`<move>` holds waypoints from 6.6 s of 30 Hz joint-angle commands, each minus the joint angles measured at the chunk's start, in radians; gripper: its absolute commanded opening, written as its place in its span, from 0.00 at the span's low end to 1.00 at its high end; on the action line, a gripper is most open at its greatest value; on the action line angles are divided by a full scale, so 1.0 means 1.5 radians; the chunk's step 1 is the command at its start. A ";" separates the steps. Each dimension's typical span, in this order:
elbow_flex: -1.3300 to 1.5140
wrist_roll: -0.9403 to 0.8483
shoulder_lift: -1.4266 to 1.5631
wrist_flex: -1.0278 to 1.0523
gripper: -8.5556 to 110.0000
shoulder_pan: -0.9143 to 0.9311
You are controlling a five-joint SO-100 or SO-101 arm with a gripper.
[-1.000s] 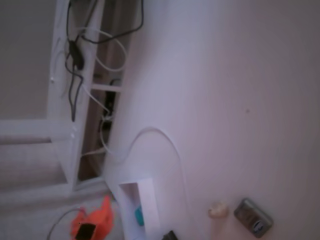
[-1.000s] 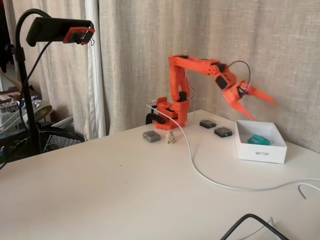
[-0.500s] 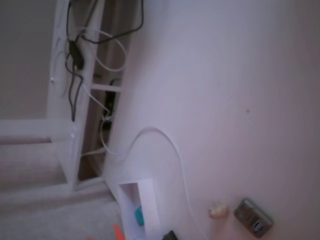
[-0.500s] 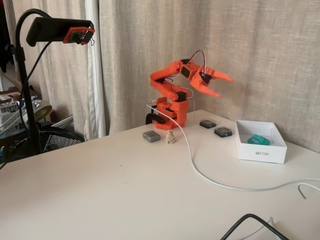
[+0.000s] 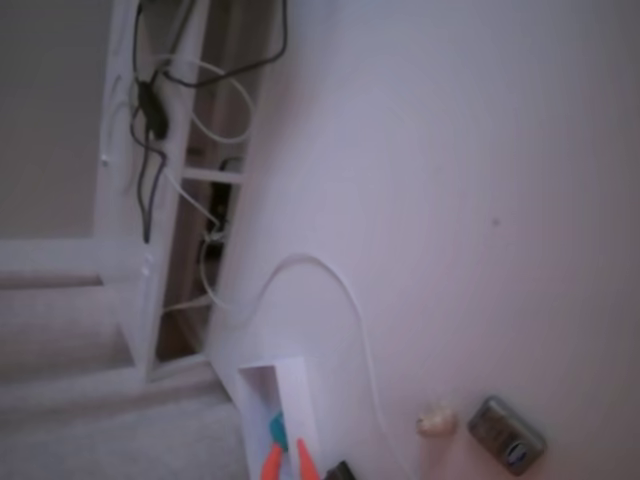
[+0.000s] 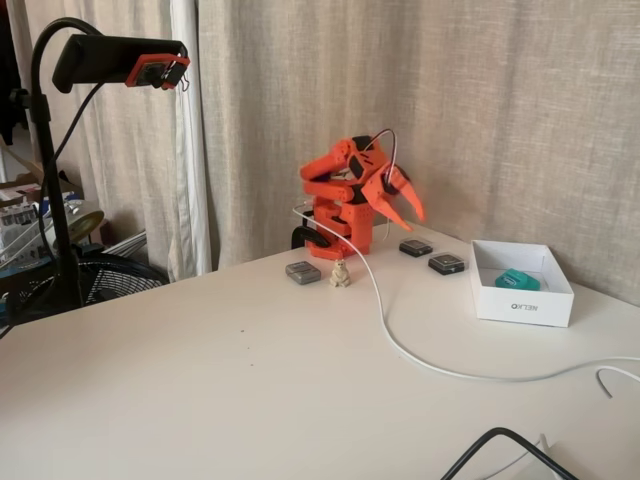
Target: Grasp the green cube and put it in the bin.
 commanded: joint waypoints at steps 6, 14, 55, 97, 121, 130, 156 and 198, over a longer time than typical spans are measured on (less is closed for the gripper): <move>0.028 0.004 0.008 -0.017 0.00 0.001; 0.030 0.006 0.008 0.101 0.00 0.001; 0.102 -0.005 0.008 0.105 0.00 0.011; 0.102 -0.005 0.008 0.105 0.00 0.011; 0.102 -0.006 0.008 0.105 0.00 0.011; 0.102 -0.006 0.008 0.105 0.00 0.011; 0.102 -0.006 0.008 0.105 0.00 0.011; 0.102 -0.006 0.008 0.105 0.00 0.011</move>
